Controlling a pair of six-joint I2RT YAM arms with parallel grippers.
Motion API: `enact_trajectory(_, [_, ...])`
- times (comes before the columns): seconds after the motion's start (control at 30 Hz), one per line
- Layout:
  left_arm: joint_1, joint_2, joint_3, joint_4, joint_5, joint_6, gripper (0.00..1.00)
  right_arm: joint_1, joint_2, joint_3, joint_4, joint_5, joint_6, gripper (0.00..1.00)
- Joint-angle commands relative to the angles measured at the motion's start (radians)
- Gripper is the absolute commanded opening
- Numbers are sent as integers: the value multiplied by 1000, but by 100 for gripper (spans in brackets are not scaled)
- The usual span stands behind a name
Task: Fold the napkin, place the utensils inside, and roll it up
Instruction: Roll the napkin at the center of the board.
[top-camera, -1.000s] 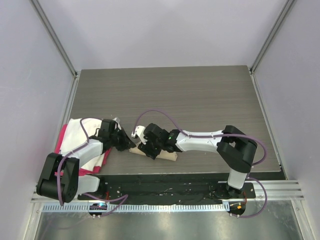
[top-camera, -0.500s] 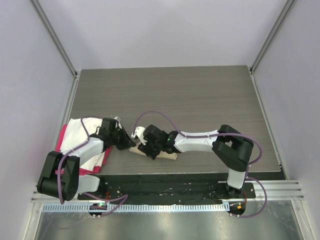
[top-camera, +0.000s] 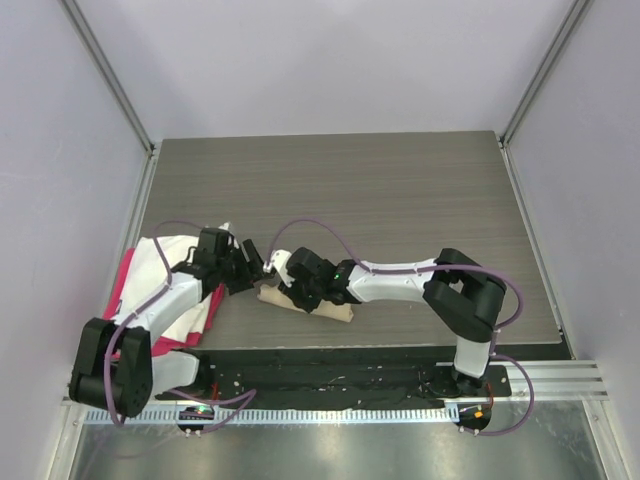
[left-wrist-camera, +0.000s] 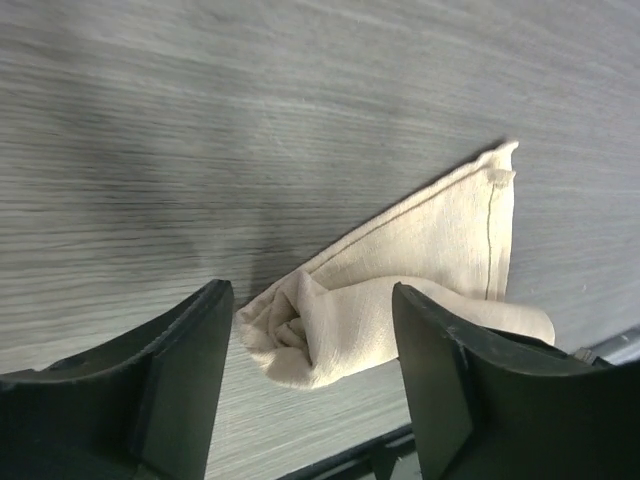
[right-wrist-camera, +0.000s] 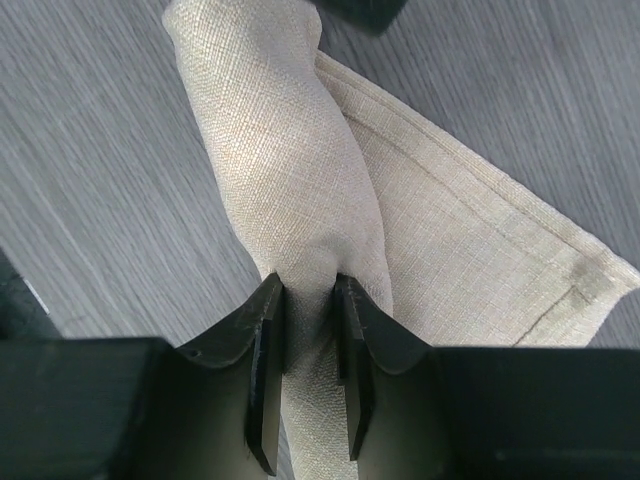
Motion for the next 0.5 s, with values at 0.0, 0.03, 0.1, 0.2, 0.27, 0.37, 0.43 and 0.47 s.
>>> enact_trajectory(0.0, [2,-86,19,-56,-101,41,70,-32,69,12,-204,-204,43,22])
enact_trajectory(0.03, [2,-116,12,-50,-101,43,70,-53,75,33,-222,-274,43,22])
enact_trajectory(0.1, [2,-149,-14,-30,-104,35,70,-84,86,51,-233,-357,72,22])
enact_trajectory(0.2, [0,-229,-57,-12,-119,20,69,-133,112,87,-255,-488,95,21])
enact_trajectory(0.27, [0,-288,-92,8,-122,15,69,-162,135,113,-278,-563,102,20])
enact_trajectory(0.37, [0,-333,-139,62,-96,15,68,-202,167,150,-308,-662,115,20])
enact_trajectory(0.43, [0,-348,-167,105,-63,9,68,-217,186,170,-318,-710,125,20])
enact_trajectory(0.47, [0,-347,-175,120,-49,6,68,-226,203,176,-322,-735,134,20])
